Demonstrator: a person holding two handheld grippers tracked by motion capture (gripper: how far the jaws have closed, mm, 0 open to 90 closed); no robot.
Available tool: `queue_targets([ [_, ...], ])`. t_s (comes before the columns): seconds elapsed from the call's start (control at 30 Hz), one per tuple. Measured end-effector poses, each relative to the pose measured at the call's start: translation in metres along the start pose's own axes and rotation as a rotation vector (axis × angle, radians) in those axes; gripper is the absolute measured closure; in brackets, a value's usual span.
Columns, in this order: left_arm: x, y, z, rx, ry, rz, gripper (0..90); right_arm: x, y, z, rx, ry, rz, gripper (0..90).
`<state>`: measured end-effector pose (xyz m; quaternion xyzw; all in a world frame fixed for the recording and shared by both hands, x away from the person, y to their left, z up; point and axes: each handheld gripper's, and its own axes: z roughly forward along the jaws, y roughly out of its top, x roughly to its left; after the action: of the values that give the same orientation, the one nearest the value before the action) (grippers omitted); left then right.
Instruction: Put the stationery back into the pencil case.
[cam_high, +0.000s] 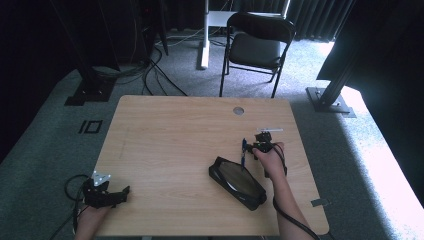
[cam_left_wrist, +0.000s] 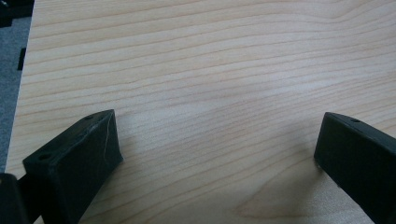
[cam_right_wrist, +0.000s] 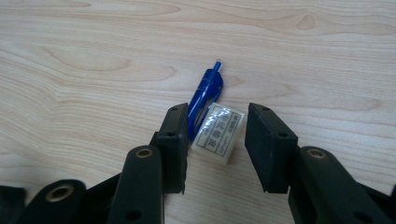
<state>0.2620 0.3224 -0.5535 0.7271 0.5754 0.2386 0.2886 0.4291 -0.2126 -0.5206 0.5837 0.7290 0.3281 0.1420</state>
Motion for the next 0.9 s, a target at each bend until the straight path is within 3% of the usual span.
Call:
queue_targets([
  [0.9,0.0000,0.0000,0.0000,0.000,0.000,0.000,0.5,0.0012,0.0015,0.0091,0.039,-0.021,-0.002,62.3],
])
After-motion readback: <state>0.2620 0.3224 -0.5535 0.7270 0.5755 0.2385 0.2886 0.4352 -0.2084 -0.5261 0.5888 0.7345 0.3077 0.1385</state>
